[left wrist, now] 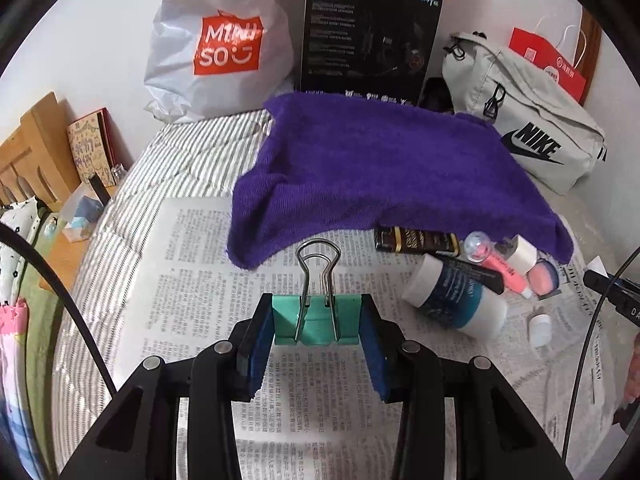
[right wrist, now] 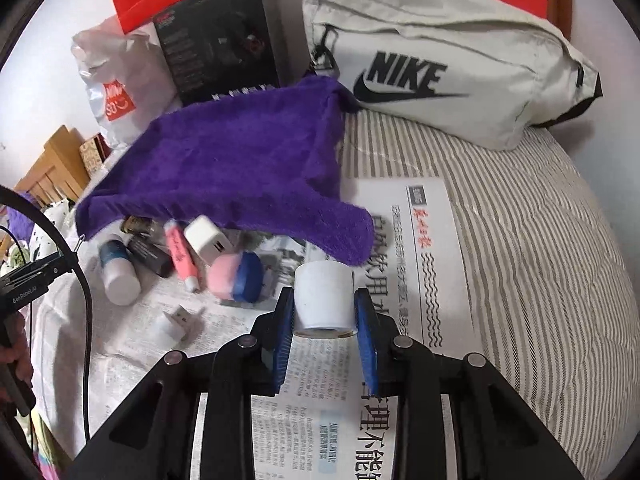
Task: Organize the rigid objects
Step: 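Set the tape roll on the towel with right tool while left tool carries clip, then lower the green clip onto the purple towel and open the left tool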
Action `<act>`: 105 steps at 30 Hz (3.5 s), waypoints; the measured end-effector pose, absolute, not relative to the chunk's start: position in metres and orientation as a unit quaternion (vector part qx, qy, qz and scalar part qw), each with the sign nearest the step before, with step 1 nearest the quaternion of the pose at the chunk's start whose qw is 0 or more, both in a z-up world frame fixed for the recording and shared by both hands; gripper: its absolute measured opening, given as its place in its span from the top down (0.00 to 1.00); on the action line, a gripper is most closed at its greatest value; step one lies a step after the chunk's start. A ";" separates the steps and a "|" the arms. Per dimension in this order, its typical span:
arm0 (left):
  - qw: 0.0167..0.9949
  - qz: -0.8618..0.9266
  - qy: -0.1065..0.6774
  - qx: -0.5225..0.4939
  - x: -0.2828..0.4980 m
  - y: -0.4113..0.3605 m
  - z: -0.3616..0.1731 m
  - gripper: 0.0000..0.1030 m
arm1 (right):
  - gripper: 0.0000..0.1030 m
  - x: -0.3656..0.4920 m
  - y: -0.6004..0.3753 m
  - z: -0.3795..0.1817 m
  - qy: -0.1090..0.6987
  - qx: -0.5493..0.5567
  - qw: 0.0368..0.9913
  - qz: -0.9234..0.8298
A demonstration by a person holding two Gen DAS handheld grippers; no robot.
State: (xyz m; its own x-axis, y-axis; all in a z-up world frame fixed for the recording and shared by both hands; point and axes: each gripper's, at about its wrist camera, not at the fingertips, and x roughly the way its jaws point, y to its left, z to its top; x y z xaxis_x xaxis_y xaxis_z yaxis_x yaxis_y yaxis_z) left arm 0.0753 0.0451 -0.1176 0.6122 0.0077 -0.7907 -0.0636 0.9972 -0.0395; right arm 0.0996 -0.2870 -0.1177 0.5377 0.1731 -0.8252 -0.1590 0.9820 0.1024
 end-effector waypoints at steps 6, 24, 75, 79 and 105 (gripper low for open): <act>0.903 0.012 0.428 -0.040 0.077 0.049 -0.100 0.62 | 0.71 0.104 -0.279 -0.095 0.455 -0.001 0.884 0.106; 0.912 -0.009 0.407 -0.036 0.142 0.068 -0.071 0.62 | 0.71 0.167 -0.257 -0.053 0.415 -0.030 0.902 0.116; 0.873 -0.066 0.481 -0.053 0.306 0.043 -0.137 0.62 | 0.41 0.277 -0.201 -0.116 0.498 -0.056 0.855 0.137; 0.871 -0.055 0.486 -0.039 0.313 0.039 -0.143 0.62 | 0.40 0.241 -0.217 -0.098 0.485 -0.043 0.862 0.142; 0.869 -0.025 0.494 0.016 0.248 0.023 -0.126 0.39 | 0.39 0.144 -0.286 -0.076 0.487 0.025 0.867 0.103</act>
